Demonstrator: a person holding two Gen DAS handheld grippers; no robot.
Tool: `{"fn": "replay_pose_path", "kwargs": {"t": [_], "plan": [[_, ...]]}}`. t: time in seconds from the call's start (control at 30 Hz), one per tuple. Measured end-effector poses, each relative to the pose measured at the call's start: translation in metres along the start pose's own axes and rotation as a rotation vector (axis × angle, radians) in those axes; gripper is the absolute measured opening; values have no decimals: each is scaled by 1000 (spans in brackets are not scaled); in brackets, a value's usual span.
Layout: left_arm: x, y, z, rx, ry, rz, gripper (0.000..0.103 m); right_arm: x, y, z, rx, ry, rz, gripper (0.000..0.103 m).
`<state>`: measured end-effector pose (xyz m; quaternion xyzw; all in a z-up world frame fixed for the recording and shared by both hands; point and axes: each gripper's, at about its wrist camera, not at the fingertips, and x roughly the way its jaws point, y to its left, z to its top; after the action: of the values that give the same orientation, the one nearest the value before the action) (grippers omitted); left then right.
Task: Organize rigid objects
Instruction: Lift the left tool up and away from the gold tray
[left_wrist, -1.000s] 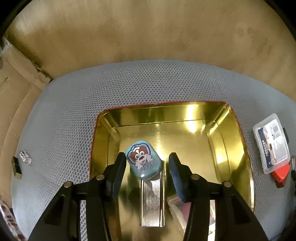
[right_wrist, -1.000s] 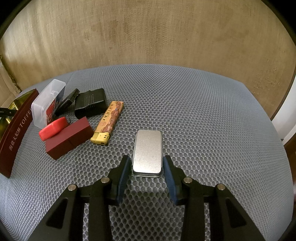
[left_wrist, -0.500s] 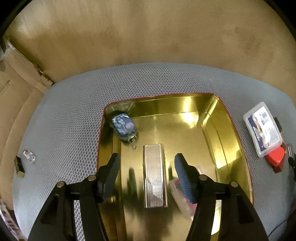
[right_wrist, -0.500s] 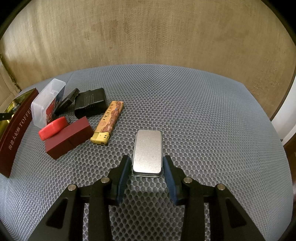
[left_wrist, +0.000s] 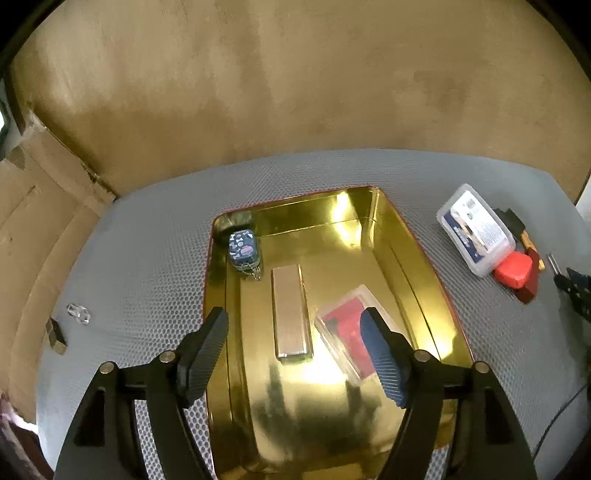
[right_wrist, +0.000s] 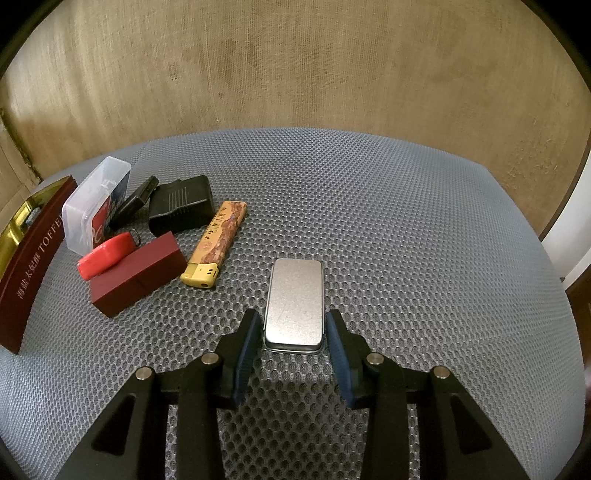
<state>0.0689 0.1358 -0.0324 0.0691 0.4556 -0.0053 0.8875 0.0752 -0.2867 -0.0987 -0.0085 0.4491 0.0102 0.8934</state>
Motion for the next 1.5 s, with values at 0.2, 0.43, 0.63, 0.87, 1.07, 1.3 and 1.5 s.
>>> {"fn": "replay_pose_path", "kwargs": {"t": [0.2,0.43,0.63,0.87,1.07,1.3,1.5], "plan": [[-3,12,-11,10,-24,17,73,-1,-1,0,2,1,-8,38],[-2,22,-14,-6,-36,21,76,-1,8,0,15,1,-27,34],[0,30,-18,-14,-42,7,79,-10,16,-2,20,-2,-73,34],[1,36,-18,-15,-43,8,80,-26,20,-10,43,-5,-98,34],[-4,43,-15,-44,-58,-1,83,-38,29,-10,47,-17,-78,34],[-4,48,-14,-58,-59,15,85,-55,48,2,6,-42,-27,34],[-5,54,-13,-93,-59,21,86,-66,83,2,-44,-61,30,34]]}}
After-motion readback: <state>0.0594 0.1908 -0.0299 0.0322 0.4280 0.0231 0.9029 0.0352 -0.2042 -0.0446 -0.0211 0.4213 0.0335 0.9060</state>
